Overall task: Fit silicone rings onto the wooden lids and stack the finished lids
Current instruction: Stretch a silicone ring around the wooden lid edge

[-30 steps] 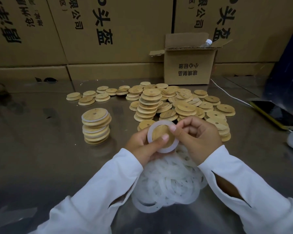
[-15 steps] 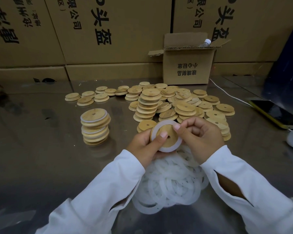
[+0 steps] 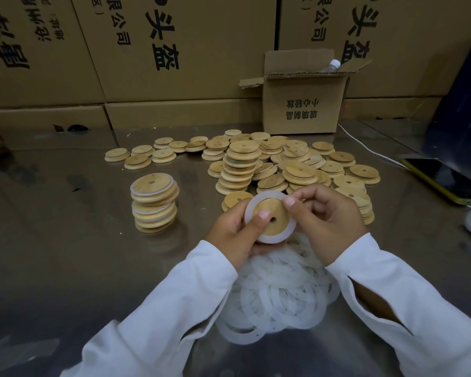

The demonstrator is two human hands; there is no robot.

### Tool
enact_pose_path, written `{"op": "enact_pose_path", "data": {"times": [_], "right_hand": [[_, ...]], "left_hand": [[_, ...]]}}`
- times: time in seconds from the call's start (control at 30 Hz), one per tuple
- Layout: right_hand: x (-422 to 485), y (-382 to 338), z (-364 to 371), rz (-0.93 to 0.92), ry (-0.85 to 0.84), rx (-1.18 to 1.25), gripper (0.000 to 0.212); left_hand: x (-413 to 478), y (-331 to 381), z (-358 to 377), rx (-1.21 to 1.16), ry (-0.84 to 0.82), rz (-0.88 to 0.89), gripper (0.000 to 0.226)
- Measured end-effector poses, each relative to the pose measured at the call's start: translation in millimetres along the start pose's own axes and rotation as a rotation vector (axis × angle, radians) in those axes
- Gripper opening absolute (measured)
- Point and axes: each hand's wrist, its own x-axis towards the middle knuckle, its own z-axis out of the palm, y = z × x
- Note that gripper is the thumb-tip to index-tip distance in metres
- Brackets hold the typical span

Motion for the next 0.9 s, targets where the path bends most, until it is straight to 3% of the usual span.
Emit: {"op": "enact_pose_path", "data": {"times": [0.3,0.7,0.77,0.9], "right_hand": [[2.2,0.8,-2.0,0.037,0.081,0.051,0.010],[0.6,1.1,2.3,0.025,-0.018,0.082,0.010],[-0.8,1.4,3.5,-0.003,-0.010,0.066,0.018],[-1.5,0.7,3.7,-0.061,0.040,0.043,0.015]], "left_hand": [[0.2,-0.2,0.2,0.011,-0.011,-0.016,0.017],[1.3,-1.1,-4.4,-0.132,0.040,-0.062,0.020],[2.1,-0.8,-5.8,-0.176,0.052,-0.062,0.026],[3.2,0.6,-6.3,-0.202,0.058,-0.053,0.035]]}}
